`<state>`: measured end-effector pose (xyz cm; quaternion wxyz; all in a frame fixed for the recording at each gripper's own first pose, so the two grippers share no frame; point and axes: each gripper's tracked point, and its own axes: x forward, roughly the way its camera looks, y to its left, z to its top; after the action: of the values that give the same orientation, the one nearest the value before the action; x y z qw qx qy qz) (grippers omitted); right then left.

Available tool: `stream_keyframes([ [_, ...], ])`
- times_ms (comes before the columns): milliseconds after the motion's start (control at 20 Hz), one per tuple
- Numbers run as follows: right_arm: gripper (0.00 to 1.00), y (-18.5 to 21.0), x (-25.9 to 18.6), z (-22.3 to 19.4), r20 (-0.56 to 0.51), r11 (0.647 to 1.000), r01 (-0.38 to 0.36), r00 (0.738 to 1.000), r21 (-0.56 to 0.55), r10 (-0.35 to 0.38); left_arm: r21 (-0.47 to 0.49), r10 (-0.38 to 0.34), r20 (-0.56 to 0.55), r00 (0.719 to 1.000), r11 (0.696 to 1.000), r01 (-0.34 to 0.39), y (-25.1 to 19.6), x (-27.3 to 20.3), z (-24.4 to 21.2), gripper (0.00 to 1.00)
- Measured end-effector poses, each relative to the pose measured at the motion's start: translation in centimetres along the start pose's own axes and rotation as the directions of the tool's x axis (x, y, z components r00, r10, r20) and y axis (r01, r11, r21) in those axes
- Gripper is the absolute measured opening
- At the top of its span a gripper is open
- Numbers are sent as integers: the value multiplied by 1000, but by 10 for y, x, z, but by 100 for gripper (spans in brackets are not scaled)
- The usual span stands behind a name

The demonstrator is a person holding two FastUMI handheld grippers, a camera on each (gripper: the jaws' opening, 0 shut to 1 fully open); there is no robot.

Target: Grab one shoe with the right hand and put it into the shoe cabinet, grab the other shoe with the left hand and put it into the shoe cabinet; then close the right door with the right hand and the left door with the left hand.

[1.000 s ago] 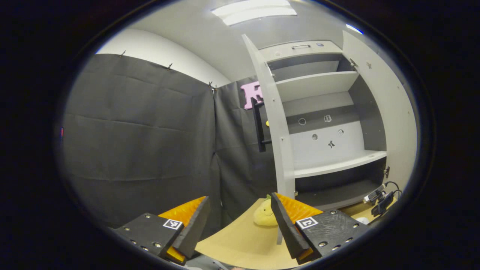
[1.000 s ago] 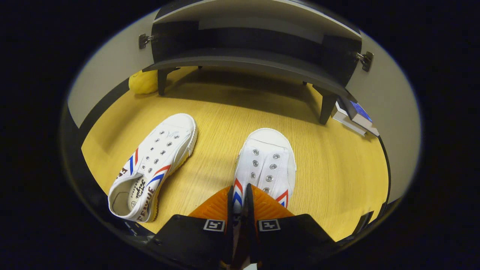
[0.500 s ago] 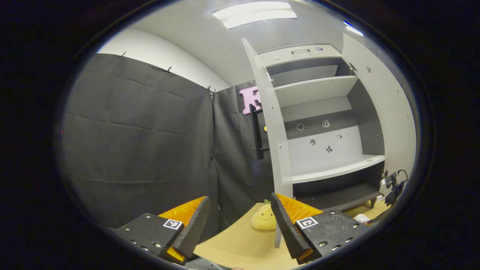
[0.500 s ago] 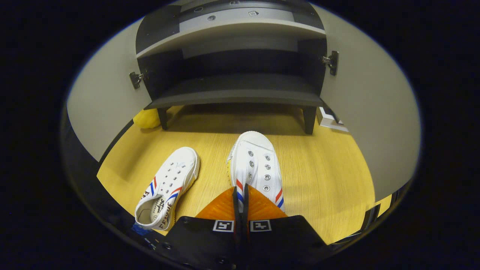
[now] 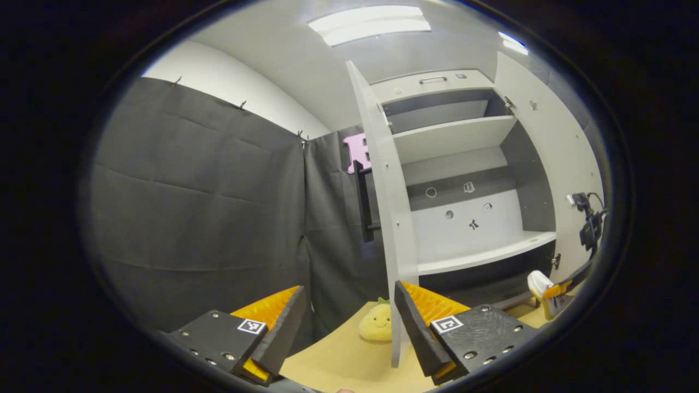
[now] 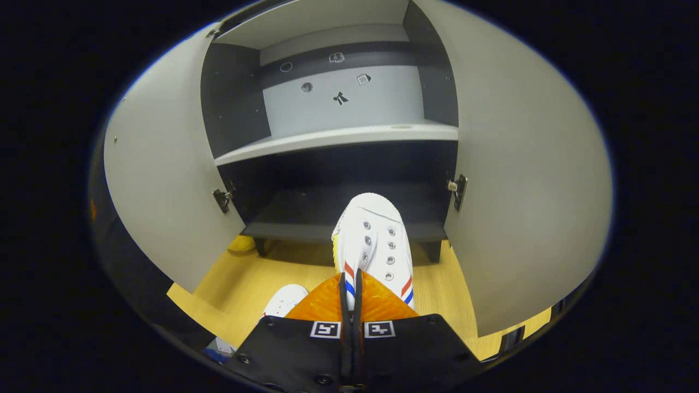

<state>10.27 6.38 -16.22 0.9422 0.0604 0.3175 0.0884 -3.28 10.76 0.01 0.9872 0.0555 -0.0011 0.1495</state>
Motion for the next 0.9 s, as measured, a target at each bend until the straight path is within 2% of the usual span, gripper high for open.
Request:
stream_keyframes([
  [350, 1, 16, -9, 80, 133, 998, -28, 991, -49, 34, -10, 14, 0, 1000, 1000, -14, 4, -1, -2, 93],
  [550, 1, 20, 2, 118, 199, 997, -21, 979, -80, 37, -10, 29, -7, 1000, 1000, -29, 10, -5, -5, 93],
  [750, 1, 22, 18, 159, 253, 998, -28, 966, -57, 42, -3, 44, -17, 999, 999, -45, 17, -9, -6, 94],
  [900, 1, 17, 39, 193, 291, 998, -1, 957, -56, 17, 5, 51, -17, 999, 999, -51, 18, -10, -4, 93],
])
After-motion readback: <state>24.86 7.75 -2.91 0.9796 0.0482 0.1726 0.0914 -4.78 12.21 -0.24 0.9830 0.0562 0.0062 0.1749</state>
